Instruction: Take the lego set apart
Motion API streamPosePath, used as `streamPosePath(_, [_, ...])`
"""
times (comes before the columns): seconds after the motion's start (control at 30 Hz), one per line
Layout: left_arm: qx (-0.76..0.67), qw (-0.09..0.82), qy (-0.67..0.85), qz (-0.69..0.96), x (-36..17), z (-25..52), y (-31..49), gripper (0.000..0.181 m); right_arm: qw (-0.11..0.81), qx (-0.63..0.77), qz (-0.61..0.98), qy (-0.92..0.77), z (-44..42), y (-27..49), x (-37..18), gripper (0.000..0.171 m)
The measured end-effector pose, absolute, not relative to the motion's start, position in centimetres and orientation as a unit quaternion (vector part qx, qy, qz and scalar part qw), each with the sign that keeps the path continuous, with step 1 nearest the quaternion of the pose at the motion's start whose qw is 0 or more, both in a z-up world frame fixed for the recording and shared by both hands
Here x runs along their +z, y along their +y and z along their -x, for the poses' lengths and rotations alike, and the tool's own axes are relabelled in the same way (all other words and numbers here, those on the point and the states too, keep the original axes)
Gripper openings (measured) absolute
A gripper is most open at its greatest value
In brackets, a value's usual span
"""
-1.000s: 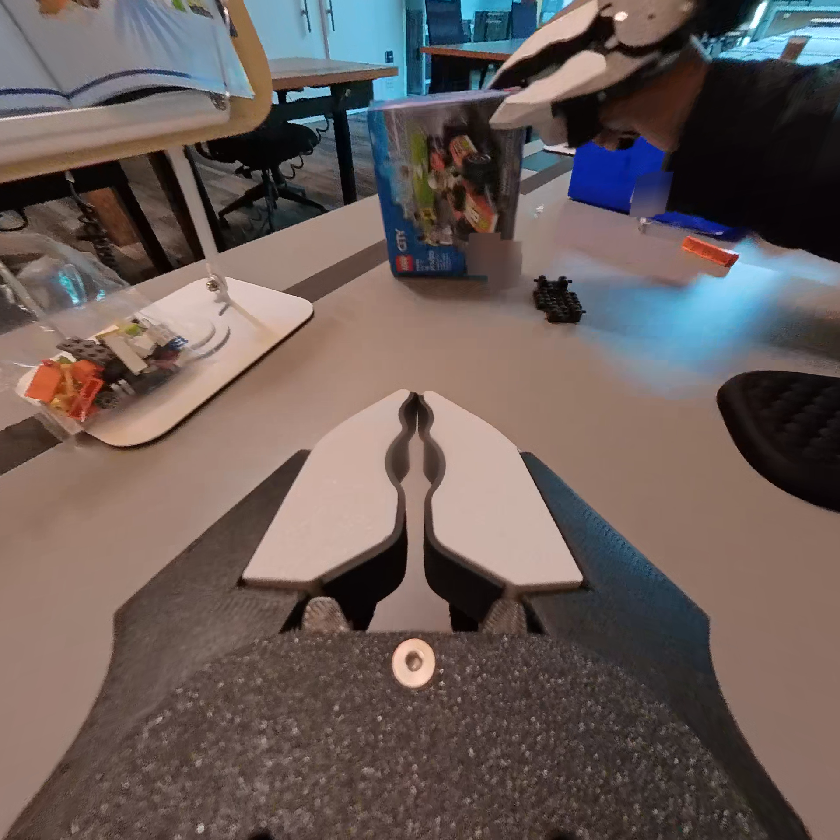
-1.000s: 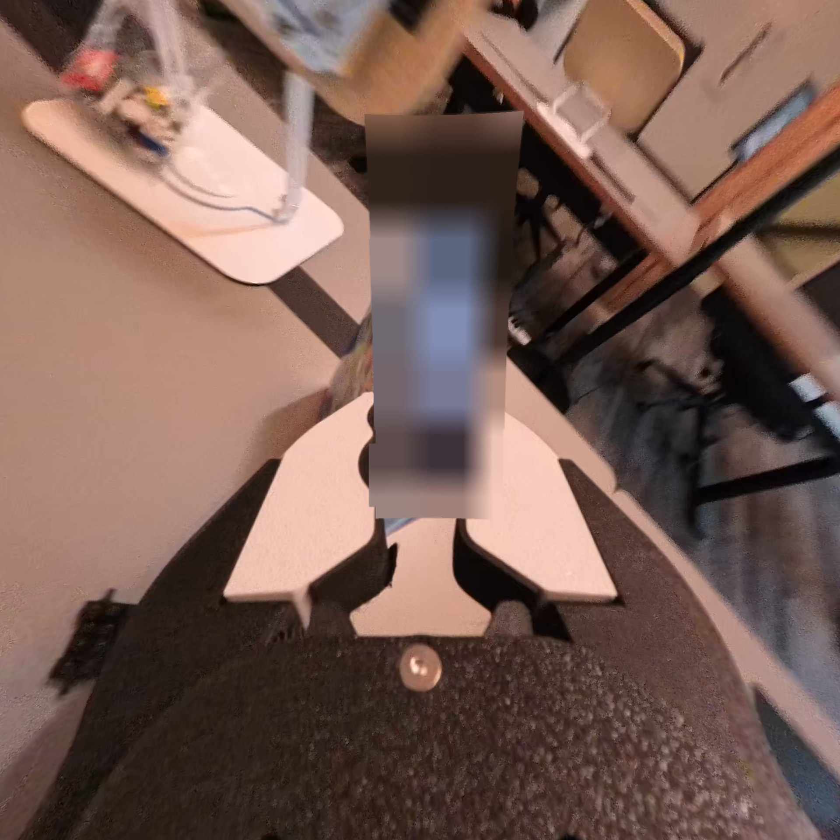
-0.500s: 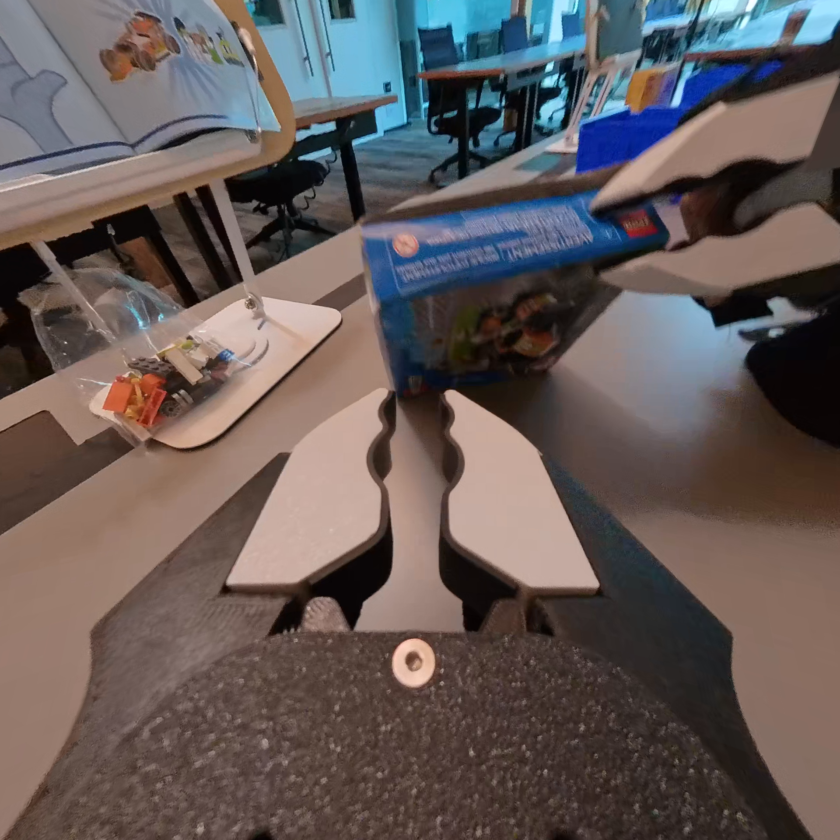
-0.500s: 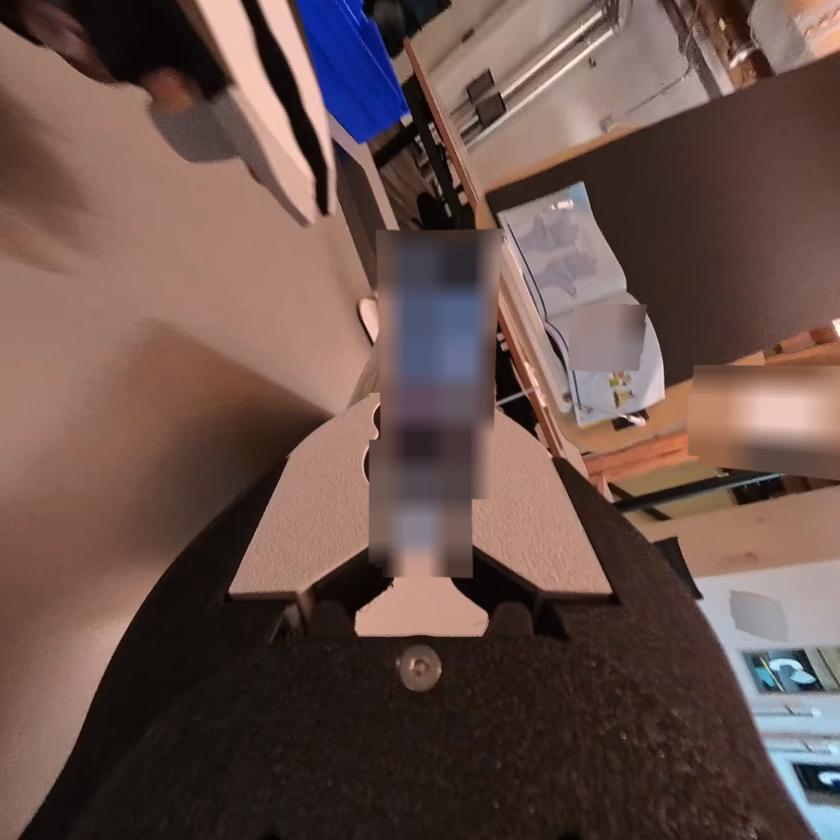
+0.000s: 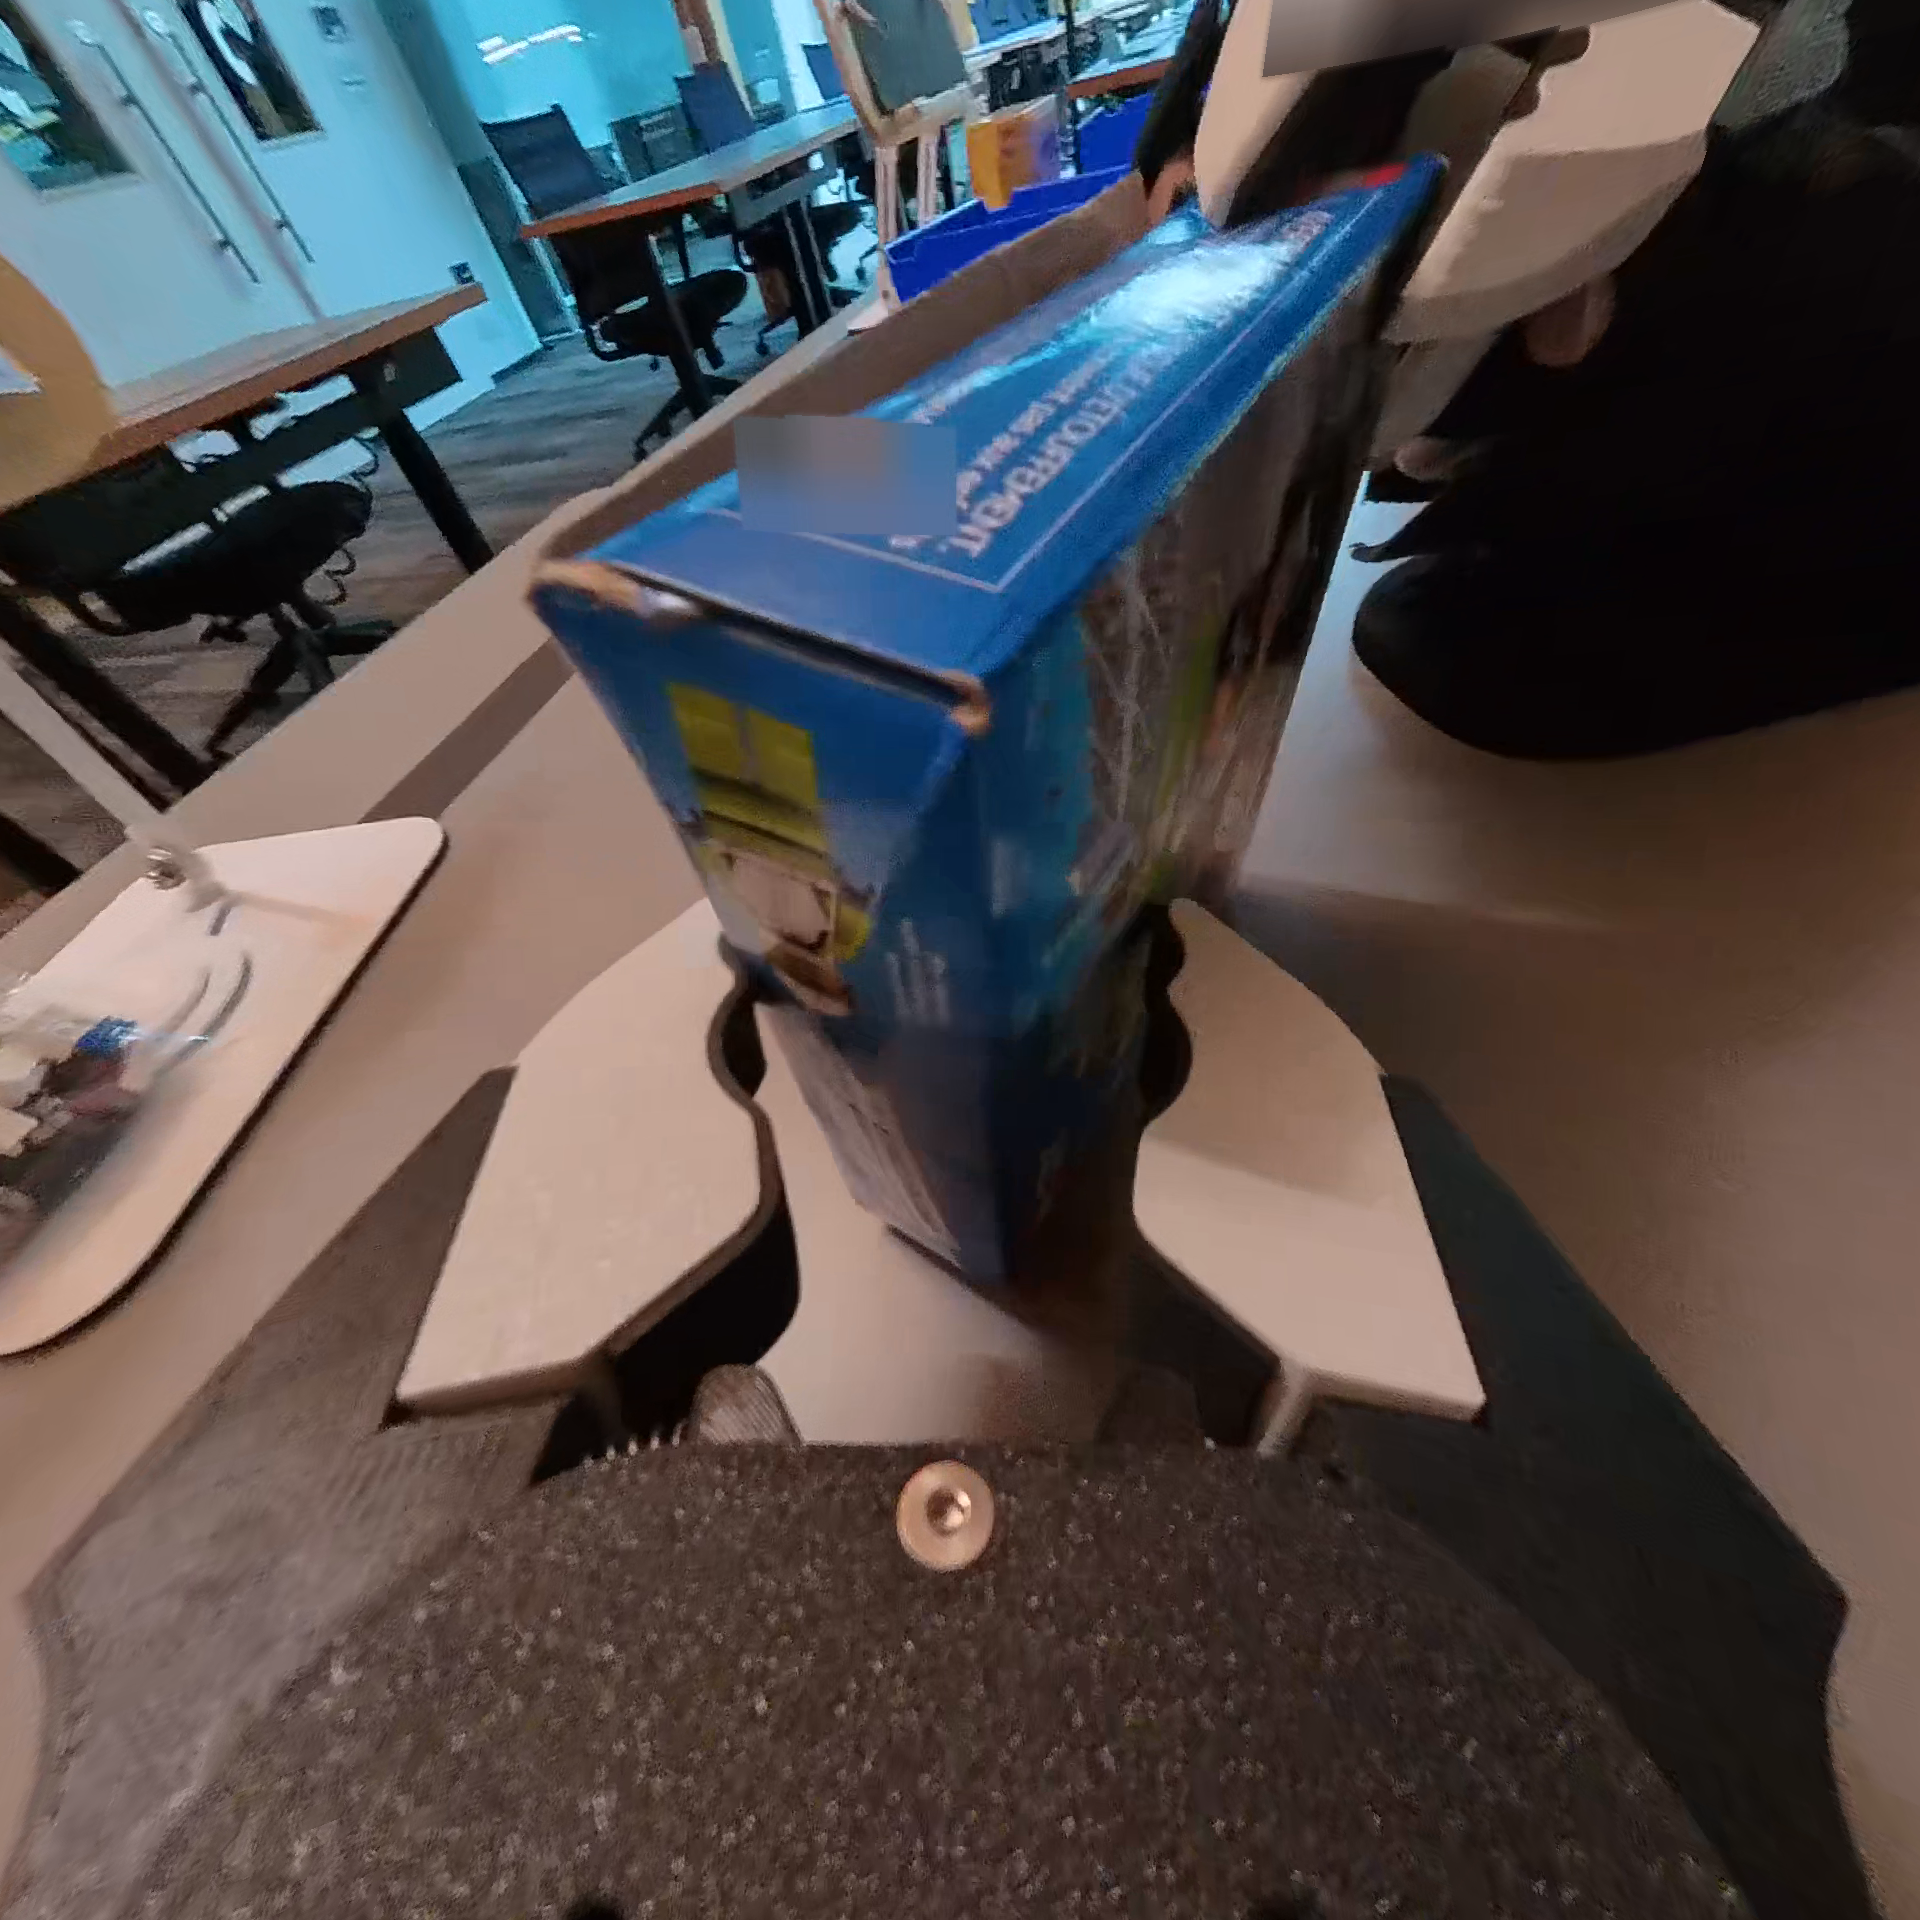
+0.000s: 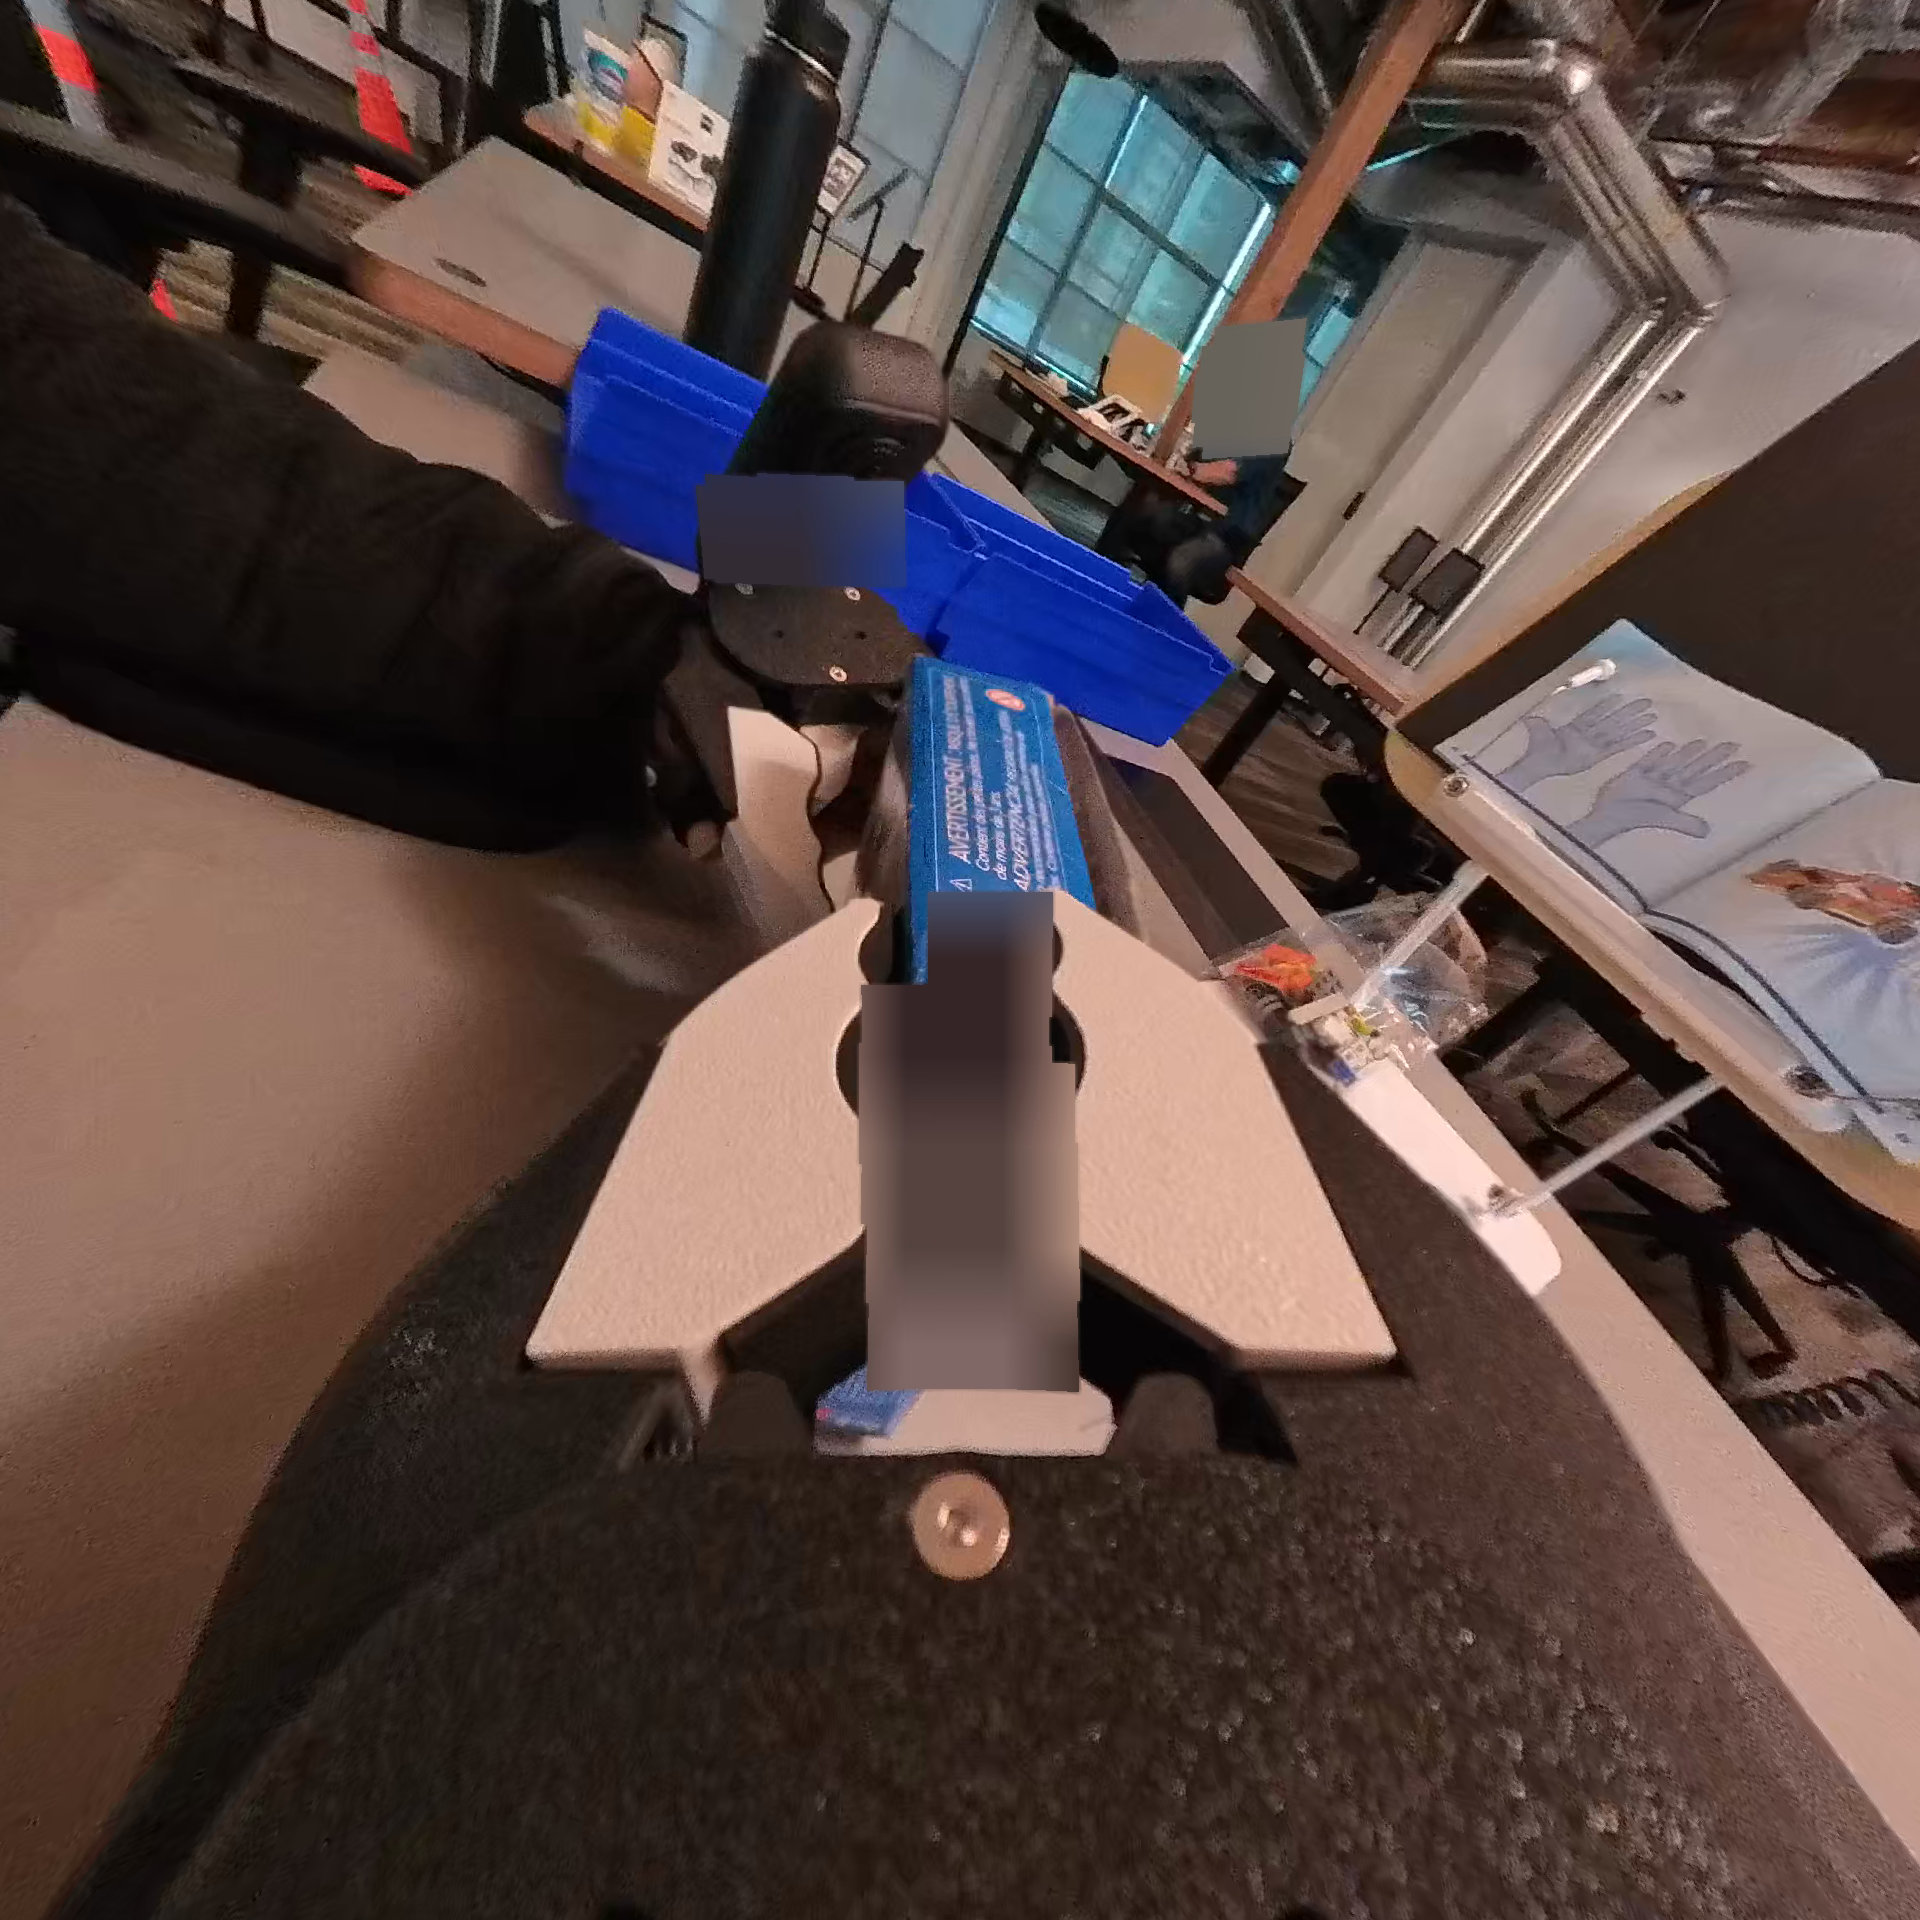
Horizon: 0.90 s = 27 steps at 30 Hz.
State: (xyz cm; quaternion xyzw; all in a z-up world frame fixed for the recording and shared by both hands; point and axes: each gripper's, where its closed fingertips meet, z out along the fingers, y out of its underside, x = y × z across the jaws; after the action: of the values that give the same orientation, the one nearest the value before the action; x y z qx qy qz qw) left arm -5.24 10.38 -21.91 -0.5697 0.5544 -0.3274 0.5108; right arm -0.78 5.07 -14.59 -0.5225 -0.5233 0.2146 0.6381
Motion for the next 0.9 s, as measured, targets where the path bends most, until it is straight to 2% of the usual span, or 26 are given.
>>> streamPosePath(0.17, [-0.320, 0.523, 0.554, 0.564, -21.4, 5.3, 10.2, 0.059, 0.640, 0.232, 0.536, -0.499, -0.2, 5.5, -14.4, 0.022])
streamPosePath(0.33, [-0.214, 0.579, 0.557, 0.555, -20.6, 6.7, 11.9, 0.050, 0.631, 0.194, 0.569, -0.490, -1.0, 6.8, -13.9, 0.023])
streamPosePath(0.43, [-0.148, 0.603, 0.565, 0.544, -20.2, 7.5, 12.7, 0.049, 0.598, 0.143, 0.573, -0.541, -0.1, 6.8, -13.9, 0.025])
streamPosePath(0.6, [-0.053, 0.614, 0.600, 0.510, -20.3, 7.9, 12.9, 0.047, 0.513, 0.051, 0.574, -0.637, 2.4, 8.3, -15.1, 0.042])
streamPosePath(0.9, [-0.010, 0.600, 0.619, 0.506, -20.9, 8.6, 13.2, 0.046, 0.409, 0.001, 0.561, -0.720, 4.3, 9.2, -17.4, 0.046])
